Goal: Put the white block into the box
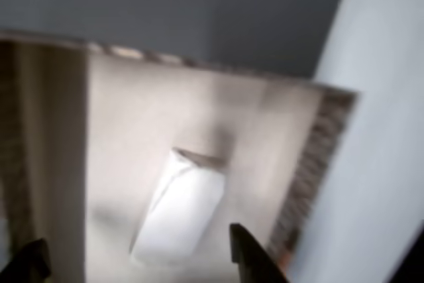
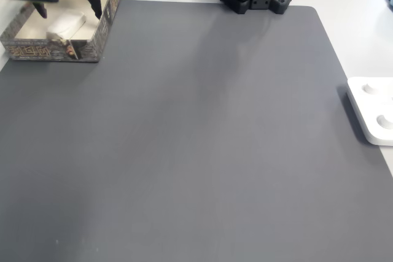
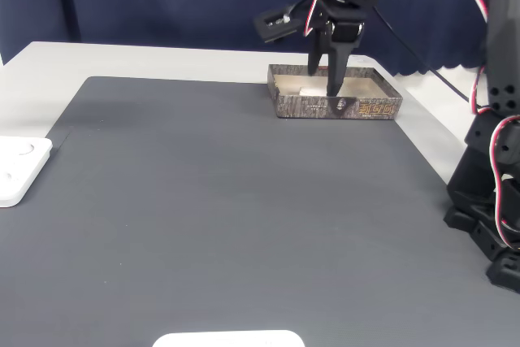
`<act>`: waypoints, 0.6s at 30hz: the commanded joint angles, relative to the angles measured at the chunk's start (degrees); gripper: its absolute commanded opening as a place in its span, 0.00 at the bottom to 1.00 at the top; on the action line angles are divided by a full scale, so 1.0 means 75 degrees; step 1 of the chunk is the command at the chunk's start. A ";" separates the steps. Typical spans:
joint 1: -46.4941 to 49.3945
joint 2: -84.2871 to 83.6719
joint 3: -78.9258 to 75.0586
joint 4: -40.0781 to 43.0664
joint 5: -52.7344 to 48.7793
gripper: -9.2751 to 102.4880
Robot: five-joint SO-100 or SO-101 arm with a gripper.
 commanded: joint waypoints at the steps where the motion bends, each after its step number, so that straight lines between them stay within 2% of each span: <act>1: -0.0223 0.1547 0.0281 -0.0176 -0.0340 0.43; 5: -0.0340 0.2227 0.0691 -0.0164 -0.0738 0.42; 10: -0.0715 0.3094 0.1582 0.0000 -0.2109 0.32; 15: -0.1629 0.4359 0.3305 0.0059 -0.5180 0.14; 18: -0.2309 0.4910 0.3937 -0.0035 -0.5836 0.09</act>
